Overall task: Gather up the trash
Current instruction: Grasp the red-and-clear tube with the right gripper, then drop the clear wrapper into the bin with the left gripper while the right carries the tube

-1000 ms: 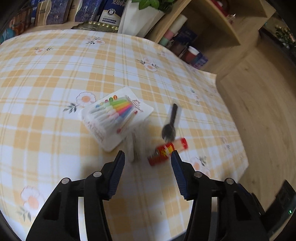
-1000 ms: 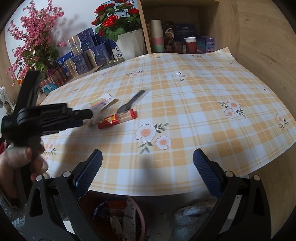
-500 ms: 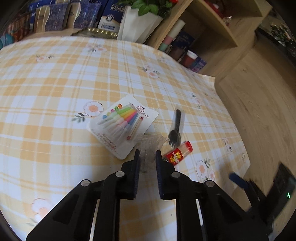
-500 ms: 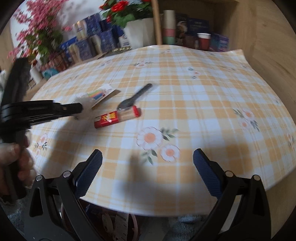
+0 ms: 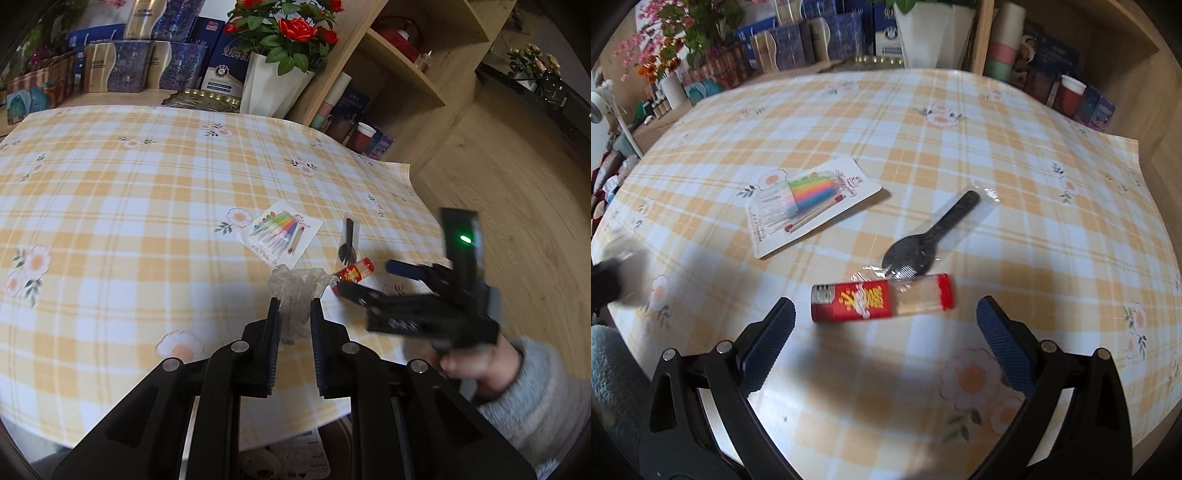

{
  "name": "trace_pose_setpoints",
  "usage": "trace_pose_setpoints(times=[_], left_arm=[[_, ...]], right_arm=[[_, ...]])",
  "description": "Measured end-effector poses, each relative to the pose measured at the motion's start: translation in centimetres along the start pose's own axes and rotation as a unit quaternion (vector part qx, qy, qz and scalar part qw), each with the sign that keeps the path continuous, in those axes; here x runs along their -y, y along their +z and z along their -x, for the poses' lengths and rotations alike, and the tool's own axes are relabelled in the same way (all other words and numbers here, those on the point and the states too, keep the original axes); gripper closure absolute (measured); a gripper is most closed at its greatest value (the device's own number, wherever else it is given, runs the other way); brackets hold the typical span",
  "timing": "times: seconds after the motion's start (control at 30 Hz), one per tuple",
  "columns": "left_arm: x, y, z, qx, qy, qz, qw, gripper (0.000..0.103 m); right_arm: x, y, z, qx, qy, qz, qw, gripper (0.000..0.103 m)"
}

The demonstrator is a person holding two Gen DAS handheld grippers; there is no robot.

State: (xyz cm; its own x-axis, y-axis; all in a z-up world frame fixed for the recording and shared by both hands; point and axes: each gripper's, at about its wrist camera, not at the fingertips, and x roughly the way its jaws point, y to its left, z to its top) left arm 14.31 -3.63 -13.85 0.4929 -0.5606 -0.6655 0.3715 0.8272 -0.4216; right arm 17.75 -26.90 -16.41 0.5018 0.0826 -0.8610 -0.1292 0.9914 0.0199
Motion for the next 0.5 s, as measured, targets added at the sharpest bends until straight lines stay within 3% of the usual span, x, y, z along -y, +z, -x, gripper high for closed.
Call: trace_pose_setpoints(times=[0.17, 0.23, 0.3, 0.5], left_arm=[[-0.2, -1.0, 1.5, 0.005, -0.006, -0.007, 0.9999, 0.087], [-0.2, -1.3, 1.8, 0.006, -0.012, -0.01, 0.9999, 0.087], [-0.1, -1.7, 2.1, 0.006, -0.02, -0.015, 0.9997, 0.087], [1.4, -4.0, 2.7, -0.004, -0.046, -0.049, 0.9977, 0.087]], right_arm=[[-0.9, 0.3, -1.2, -0.017, -0.018, 0.009, 1.0, 0.007], [-1.3, 0.2, -1.2, -0.016, -0.022, 0.021, 0.999, 0.019], [-1.6, 0.1, -0.9, -0.018, -0.022, 0.027, 0.999, 0.019], [-1.6, -1.4, 2.5, 0.024, -0.003, 0.016, 1.0, 0.019]])
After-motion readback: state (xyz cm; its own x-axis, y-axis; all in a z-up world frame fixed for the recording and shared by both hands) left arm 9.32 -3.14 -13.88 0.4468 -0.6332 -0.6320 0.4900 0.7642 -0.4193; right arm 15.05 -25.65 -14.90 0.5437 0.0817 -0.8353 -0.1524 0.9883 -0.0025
